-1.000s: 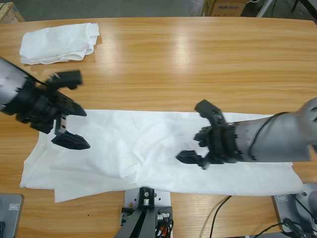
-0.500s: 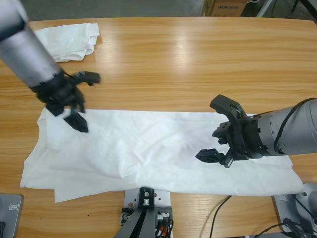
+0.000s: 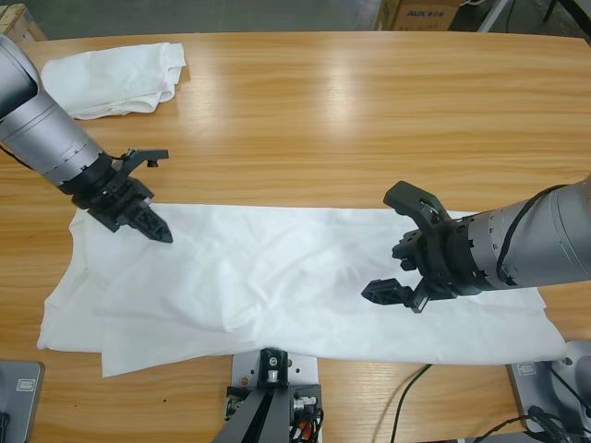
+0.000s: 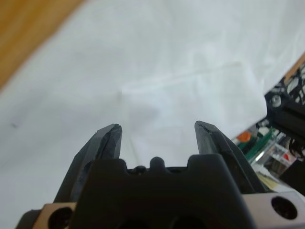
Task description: Fold clothes
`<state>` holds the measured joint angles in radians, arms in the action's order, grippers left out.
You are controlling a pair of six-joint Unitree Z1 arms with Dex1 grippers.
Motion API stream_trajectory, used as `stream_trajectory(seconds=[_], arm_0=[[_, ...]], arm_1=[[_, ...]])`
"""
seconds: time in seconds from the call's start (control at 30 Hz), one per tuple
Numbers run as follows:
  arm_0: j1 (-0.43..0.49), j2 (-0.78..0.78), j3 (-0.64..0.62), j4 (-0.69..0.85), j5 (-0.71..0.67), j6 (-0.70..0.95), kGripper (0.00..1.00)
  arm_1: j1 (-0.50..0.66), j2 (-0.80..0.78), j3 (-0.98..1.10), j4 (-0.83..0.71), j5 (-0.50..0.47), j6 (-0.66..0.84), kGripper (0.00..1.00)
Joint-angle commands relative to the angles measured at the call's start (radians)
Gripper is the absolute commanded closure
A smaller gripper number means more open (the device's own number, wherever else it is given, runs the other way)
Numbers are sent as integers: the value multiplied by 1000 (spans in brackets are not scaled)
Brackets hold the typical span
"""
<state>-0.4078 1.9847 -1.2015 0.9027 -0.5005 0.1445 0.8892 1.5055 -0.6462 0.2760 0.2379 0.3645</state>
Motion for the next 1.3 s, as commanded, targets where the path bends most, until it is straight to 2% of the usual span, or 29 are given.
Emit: stream_trajectory(seconds=[0.03, 0.27, 0.33, 0.4, 0.5, 0.53, 0.57, 0.6, 0.63, 0.97, 1.1, 1.3], arm_0=[[10, 79, 43, -46, 3, -22, 373], [7, 94, 71, -46, -19, -18, 392], [7, 92, 71, -46, -23, -16, 473], [7, 86, 74, -59, -22, -14, 503], [5, 77, 76, -77, -23, -14, 633], [2, 73, 76, -77, -22, -14, 643], [1, 69, 76, -77, -23, -12, 705], [-2, 64, 76, -77, -22, -11, 929], [-3, 60, 78, -77, -21, -11, 1000], [-12, 81, 88, -74, -71, 1, 1000], [-2, 44, 97, -74, -58, -7, 1000], [187, -104, 109, -82, -24, -117, 1000]], arm_1=[[-15, 9, -6, -18, 15, 14, 153], [-38, 13, -5, -36, 19, 18, 152], [-38, 18, 1, -40, 21, 19, 152], [-38, 18, 3, -43, 23, 20, 155], [-38, 17, 3, -47, 25, 22, 152], [-38, 19, 4, -47, 27, 22, 155], [-39, 21, 5, -50, 31, 22, 154], [-38, 25, 8, -57, 33, 23, 155], [-38, 28, 11, -64, 34, 25, 155], [-38, 33, 17, -81, 32, 36, 156], [-38, 33, 18, -91, 34, 41, 156], [-38, 41, 21, -117, 35, 49, 156]])
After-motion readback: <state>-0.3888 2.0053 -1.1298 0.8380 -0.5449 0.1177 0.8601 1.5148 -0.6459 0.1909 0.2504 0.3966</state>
